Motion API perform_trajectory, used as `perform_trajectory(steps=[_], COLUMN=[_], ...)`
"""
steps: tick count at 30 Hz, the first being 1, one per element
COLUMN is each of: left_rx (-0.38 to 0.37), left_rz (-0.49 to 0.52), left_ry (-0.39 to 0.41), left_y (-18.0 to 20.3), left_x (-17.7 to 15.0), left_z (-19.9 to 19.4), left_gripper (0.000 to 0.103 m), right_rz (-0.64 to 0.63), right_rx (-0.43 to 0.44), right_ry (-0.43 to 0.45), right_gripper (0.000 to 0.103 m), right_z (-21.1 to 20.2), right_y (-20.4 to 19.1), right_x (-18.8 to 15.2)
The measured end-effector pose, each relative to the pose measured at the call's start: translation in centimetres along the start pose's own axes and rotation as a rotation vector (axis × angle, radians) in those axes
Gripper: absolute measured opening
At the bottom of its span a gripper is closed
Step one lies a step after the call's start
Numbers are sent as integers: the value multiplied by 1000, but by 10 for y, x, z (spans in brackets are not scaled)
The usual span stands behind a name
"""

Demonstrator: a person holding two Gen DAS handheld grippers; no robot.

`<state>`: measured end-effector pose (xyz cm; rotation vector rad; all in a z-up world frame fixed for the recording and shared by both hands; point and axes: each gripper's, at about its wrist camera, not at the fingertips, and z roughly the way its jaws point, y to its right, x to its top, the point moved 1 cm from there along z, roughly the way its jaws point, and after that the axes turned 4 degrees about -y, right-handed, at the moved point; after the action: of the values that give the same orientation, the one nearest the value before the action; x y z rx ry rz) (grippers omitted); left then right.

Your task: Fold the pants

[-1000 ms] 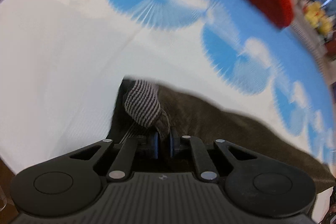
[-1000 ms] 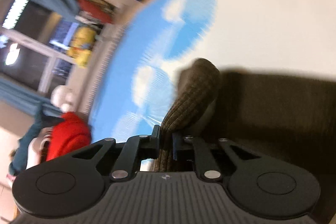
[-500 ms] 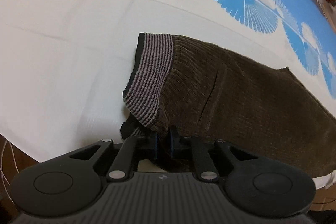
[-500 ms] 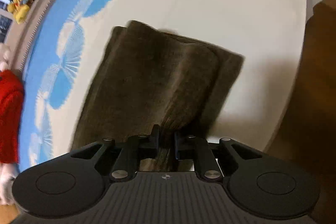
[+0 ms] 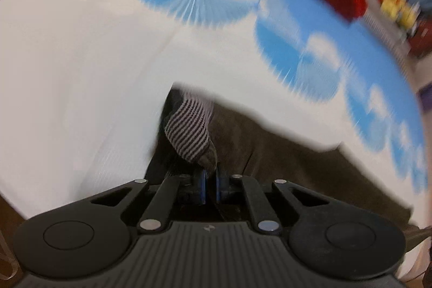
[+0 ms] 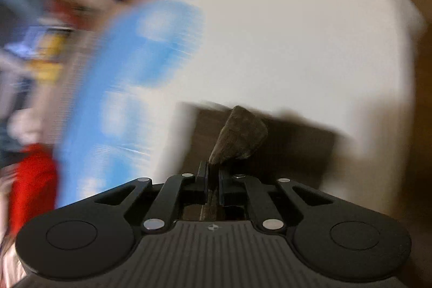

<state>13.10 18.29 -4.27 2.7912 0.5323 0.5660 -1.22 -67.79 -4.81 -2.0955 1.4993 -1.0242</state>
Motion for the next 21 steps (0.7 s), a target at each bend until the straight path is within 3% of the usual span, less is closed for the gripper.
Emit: perform_trajectory(steps=[3, 4, 6, 8, 11, 13, 15, 19, 21], left_rx=[-17, -14, 4, 31, 123, 150, 148, 111, 129], left_rz=[6, 3, 4, 39, 147, 184, 195, 183, 231], left_ry=[102, 103, 60, -22, -140, -181, -172, -155, -183], left_y=[4, 3, -5, -8, -8, -6, -6, -6, -2], left_x=[4, 4, 2, -4, -15, -18, -16, -17, -24], left_z=[-19, -19, -14, -2, 15, 23, 21, 11, 14], left_gripper=[7, 7, 7, 7, 7, 7, 7, 7, 7], right_rz=[-193, -203, -168, -152, -112, -6, 33, -129, -194], right_rx=[257, 290, 218, 38, -304, -393, -344, -149, -184], right_ry=[184, 217, 216, 146, -118, -222, -221, -100, -69], right_gripper=[6, 6, 6, 6, 6, 6, 6, 5, 5], right_z=[-36, -44, -47, -34, 13, 30, 31, 6, 4], right_y=[-58, -65, -60, -44, 3, 36, 47, 10, 2], right_x=[1, 0, -1, 0, -7, -11, -7, -1, -1])
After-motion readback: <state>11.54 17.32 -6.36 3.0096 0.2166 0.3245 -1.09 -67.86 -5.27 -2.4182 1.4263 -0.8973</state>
